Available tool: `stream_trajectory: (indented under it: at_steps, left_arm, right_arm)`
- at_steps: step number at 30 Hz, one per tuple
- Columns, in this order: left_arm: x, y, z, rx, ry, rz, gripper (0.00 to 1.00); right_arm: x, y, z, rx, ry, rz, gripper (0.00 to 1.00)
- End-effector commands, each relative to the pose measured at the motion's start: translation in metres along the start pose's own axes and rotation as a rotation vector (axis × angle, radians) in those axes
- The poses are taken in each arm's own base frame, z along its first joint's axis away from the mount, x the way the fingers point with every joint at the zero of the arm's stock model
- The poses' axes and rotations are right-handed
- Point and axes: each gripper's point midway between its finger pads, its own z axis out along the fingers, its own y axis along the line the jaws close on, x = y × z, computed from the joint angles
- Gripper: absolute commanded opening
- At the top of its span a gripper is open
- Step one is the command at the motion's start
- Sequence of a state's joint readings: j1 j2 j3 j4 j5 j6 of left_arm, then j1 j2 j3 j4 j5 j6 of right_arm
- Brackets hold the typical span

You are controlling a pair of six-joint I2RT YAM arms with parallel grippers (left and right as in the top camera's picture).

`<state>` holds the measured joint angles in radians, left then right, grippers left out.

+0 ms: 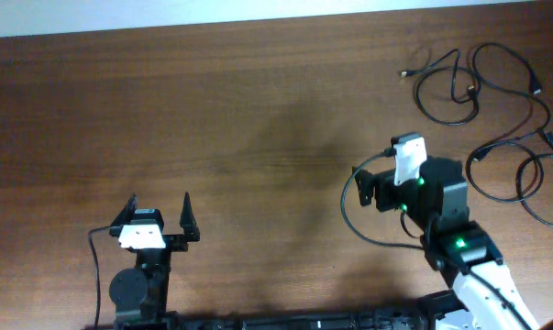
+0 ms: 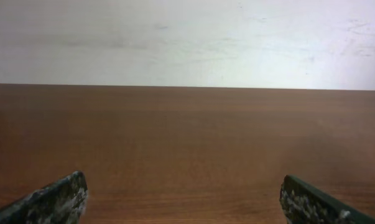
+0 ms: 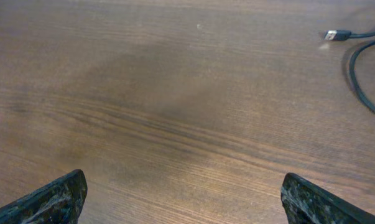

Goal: Untangle cables

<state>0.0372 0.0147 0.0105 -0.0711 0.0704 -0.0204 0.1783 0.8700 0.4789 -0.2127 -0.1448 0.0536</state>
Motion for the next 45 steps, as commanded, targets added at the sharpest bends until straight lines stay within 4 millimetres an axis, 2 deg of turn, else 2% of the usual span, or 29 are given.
stream_trajectory:
  at_steps: [1, 7, 22, 25, 31, 36, 45]
  left_arm:
    - [0.000, 0.003, 0.000, -0.014, -0.002, -0.010, 0.99]
    - [0.000, 0.003, 0.000, -0.014, -0.002, -0.010, 0.99]
    - [0.000, 0.003, 0.000, -0.014, -0.002, -0.010, 0.99]
    - [0.000, 0.003, 0.000, -0.014, -0.002, -0.010, 0.99]
    - [0.000, 0.003, 0.000, -0.014, -0.002, -0.010, 0.99]
    - [0.000, 0.003, 0.000, -0.014, -0.002, -0.010, 0.99]
    - [0.000, 0.003, 0.000, -0.014, -0.002, -0.010, 0.99]
  right_arm:
    - [0.017, 0.004, -0.002, -0.024, -0.031, 0.000, 0.99]
    - [0.031, 0.004, -0.006, -0.029, -0.125, -0.015, 0.99]
    - [0.047, 0.005, -0.024, -0.038, -0.334, -0.046, 0.99]
    - [0.045, 0.002, -0.031, -0.018, -0.360, -0.046, 0.99]
    - [0.015, -0.009, -0.057, 0.053, -0.534, -0.046, 0.99]
    - [0.014, -0.025, -0.059, 0.118, -0.542, -0.024, 0.99]
    - [0.014, -0.036, -0.062, 0.164, -0.545, -0.008, 0.99]
